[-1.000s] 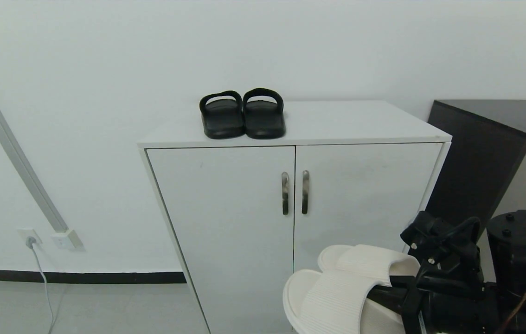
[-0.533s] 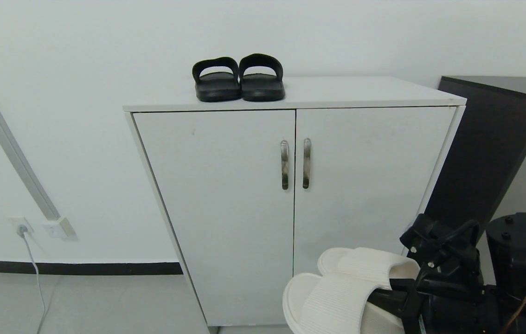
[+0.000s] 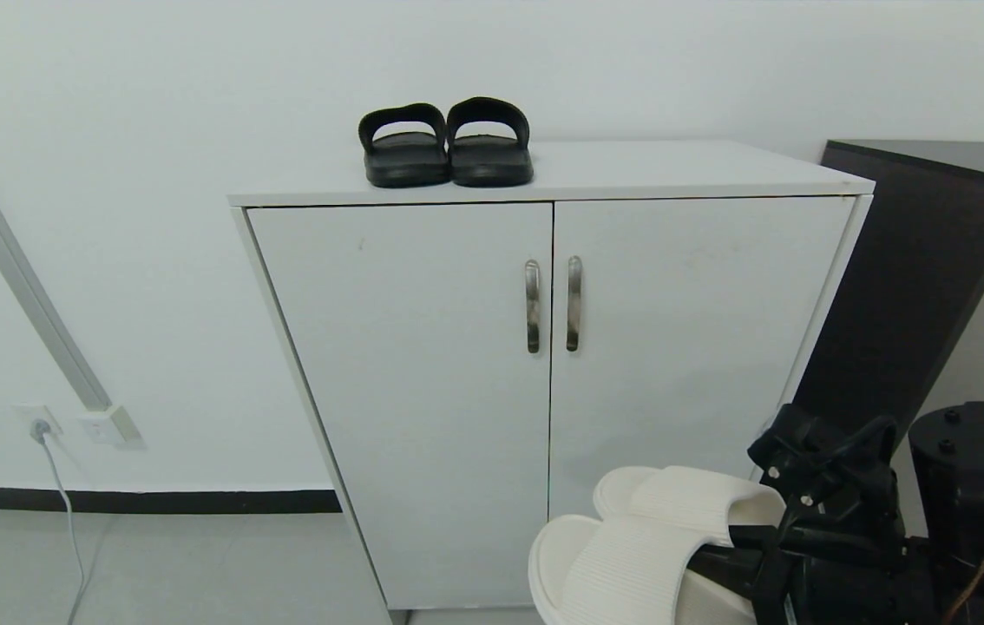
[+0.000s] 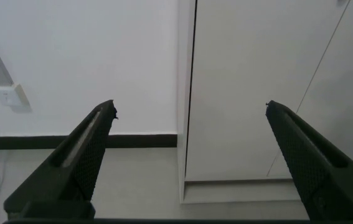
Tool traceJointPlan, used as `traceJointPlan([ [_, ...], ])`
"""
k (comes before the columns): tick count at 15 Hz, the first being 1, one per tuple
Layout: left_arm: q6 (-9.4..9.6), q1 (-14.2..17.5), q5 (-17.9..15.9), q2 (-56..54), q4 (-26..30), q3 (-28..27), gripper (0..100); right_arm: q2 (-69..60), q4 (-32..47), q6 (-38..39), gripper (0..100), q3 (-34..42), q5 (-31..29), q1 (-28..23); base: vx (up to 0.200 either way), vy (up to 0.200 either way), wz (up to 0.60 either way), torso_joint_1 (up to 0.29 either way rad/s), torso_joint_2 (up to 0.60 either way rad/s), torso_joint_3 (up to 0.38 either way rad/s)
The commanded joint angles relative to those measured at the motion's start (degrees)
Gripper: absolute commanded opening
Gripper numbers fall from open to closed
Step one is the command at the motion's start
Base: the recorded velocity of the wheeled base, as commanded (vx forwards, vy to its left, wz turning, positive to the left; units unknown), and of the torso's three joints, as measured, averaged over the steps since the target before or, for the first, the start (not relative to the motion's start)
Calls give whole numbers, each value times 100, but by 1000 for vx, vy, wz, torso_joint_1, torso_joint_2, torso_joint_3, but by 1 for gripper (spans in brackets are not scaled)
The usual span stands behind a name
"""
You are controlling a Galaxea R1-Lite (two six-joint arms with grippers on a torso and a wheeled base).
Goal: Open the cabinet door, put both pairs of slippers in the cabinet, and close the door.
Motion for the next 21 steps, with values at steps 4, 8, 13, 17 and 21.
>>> traceJointPlan([
  [4,290,0,8,7,-4,-26,100,4,-79,-1,0,49,13,2,0,0,0,-9,19,20],
  [8,-149,-79,-36,658,119,-1081,100,48,-387,-185,0,251,21,2,0,0,0,-12,70,68],
  [13,-176,-167,-1749,2969,-558,-1793,100,83,-449,-194,0,269,21,2,0,0,0,0,0,0],
  [17,-79,-545,-2725,4332,-1445,-1907,100,92,-449,-194,0,269,30,2,0,0,0,0,0,0],
  [21,-88,-1872,-2620,5553,-2315,-2487,100,92,-449,-194,0,269,21,-7,0,0,0,0,0,0],
])
